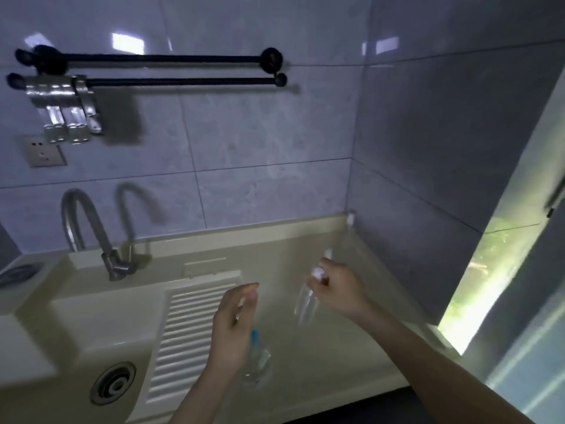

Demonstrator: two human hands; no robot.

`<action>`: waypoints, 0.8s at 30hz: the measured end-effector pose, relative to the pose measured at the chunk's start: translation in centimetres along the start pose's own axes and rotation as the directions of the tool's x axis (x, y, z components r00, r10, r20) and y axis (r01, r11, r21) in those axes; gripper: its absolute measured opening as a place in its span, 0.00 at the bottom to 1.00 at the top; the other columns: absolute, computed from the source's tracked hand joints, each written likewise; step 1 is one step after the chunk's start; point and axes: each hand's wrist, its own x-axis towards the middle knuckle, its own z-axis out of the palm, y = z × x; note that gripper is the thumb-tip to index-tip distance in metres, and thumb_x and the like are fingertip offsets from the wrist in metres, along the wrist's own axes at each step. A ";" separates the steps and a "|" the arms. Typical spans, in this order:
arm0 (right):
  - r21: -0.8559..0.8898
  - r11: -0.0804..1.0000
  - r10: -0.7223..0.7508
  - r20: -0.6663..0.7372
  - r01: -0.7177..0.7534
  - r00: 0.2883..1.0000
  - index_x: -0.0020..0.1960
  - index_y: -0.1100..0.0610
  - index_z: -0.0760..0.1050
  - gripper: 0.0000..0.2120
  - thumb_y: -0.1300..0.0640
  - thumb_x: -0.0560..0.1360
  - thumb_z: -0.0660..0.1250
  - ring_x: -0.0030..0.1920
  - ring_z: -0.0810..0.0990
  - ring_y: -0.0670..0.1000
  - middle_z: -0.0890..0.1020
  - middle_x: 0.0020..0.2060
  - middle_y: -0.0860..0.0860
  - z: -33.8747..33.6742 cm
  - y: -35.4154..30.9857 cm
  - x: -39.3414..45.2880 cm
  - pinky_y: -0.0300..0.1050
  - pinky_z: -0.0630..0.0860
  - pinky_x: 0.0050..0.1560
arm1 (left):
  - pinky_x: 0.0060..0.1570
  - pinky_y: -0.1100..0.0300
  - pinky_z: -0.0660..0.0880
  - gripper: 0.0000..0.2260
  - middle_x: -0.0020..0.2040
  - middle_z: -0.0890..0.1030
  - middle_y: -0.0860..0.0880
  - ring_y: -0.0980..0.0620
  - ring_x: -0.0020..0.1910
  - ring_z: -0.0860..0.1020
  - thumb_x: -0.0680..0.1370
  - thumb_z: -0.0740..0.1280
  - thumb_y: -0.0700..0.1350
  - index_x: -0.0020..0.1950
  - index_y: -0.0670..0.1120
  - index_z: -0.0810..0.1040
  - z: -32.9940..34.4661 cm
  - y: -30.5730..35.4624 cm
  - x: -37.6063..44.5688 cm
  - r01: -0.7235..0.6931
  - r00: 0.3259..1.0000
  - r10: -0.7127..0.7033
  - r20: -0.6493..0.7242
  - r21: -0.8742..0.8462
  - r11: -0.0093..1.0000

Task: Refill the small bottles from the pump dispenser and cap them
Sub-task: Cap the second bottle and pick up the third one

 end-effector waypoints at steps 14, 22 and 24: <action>0.017 0.994 0.107 0.161 -0.111 0.981 0.32 0.51 0.57 0.16 0.47 0.72 0.60 0.35 0.71 0.56 0.68 0.28 0.48 -7.4 20.8 4.1 0.46 0.68 0.38 | 0.48 0.65 0.74 0.06 0.50 0.83 0.52 0.61 0.47 0.79 0.78 0.66 0.45 0.45 0.55 0.82 20.6 -2.6 0.2 0.284 0.959 -0.284 0.002 -0.007 0.959; 0.202 0.933 0.300 0.019 -0.297 0.954 0.36 0.55 0.64 0.16 0.47 0.74 0.65 0.36 0.77 0.53 0.77 0.34 0.51 -7.4 20.4 10.2 0.43 0.69 0.34 | 0.63 0.48 0.71 0.09 0.54 0.82 0.50 0.50 0.57 0.78 0.80 0.59 0.43 0.50 0.52 0.79 22.6 -3.8 3.1 0.337 0.940 -0.335 -0.063 0.019 0.941; 0.254 0.931 0.283 -0.045 -0.263 0.958 0.34 0.54 0.62 0.18 0.47 0.75 0.65 0.32 0.74 0.50 0.74 0.32 0.49 -7.3 19.5 12.2 0.42 0.64 0.30 | 0.64 0.46 0.70 0.09 0.55 0.81 0.49 0.50 0.57 0.78 0.80 0.59 0.43 0.52 0.52 0.78 22.9 -4.3 4.0 0.350 0.934 -0.348 -0.080 0.017 0.936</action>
